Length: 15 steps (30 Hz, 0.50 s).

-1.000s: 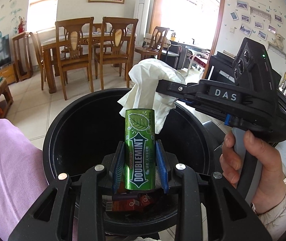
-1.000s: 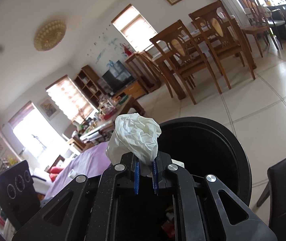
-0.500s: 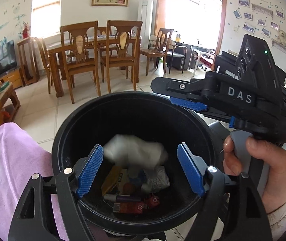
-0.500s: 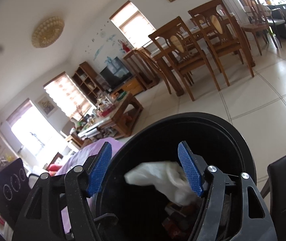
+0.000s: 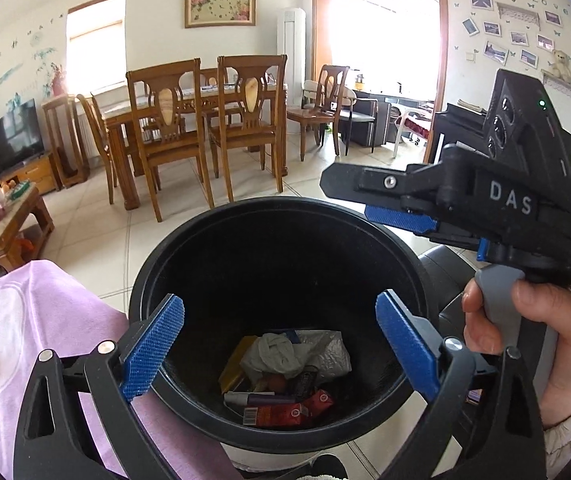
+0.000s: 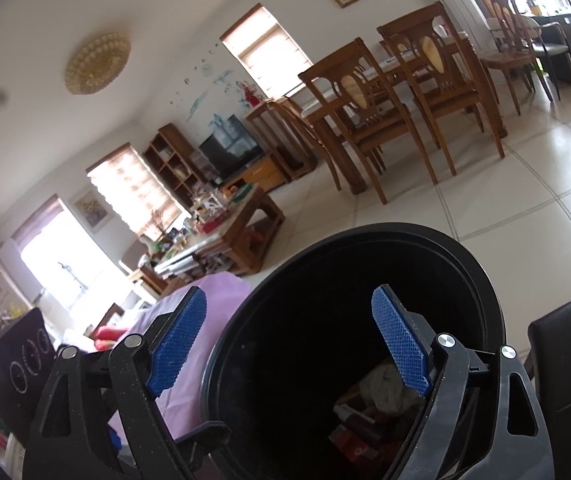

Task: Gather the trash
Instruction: 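Move both open tools back over the table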

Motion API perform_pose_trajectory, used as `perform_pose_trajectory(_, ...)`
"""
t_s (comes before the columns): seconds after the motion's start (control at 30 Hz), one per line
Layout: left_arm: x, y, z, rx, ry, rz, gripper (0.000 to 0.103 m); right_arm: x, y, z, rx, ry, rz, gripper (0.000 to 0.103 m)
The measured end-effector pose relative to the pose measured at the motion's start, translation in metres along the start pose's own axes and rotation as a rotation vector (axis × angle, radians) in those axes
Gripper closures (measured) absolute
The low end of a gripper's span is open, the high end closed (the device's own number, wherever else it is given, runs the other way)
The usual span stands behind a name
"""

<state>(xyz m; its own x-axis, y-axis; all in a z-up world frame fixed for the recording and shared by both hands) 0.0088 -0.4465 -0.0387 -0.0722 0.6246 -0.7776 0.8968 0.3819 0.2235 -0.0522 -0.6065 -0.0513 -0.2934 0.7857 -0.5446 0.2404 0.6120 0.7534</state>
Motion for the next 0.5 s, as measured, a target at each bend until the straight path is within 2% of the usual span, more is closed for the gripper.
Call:
perform_pose_trajectory(0.17,0.006,0.003,-0.013,-0.019,0.002,0.002,0.005,0.002,0.004,-0.005,0.010,-0.001,0.009,0.016)
perform_pose_trajectory(0.27,0.015,0.010,-0.023,-0.032,0.020,0.001,0.005,0.009,0.008,-0.003,0.023,0.012,0.027,0.005)
perform_pose_trajectory(0.33,0.022,0.016,-0.030,-0.041,0.032,-0.002,0.005,0.019,0.007,0.005,0.045,0.068,0.035,0.005)
perform_pose_trajectory(0.43,0.038,0.029,-0.044,-0.066,0.056,-0.009,0.005,0.042,0.003,0.029,0.151,0.179,0.030,0.005)
perform_pose_trajectory(0.5,0.052,0.042,-0.055,-0.091,0.073,-0.027,0.005,0.058,0.005,0.041,0.182,0.218,0.024,0.005)
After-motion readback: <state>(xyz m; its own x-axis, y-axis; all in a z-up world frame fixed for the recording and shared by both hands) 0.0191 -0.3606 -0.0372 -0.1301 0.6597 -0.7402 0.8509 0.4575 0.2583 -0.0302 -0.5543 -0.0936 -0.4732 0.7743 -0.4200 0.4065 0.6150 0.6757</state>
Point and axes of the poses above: each gripper's, at about its wrist camera, not at the fingertips, and z roughly the way its jaws point, y to its left, x to its underside, the point moved 8 cm from there along z, roughly the way its jaws point, and after that the axes turned 15 degrees about z, right-handed, at the moved point
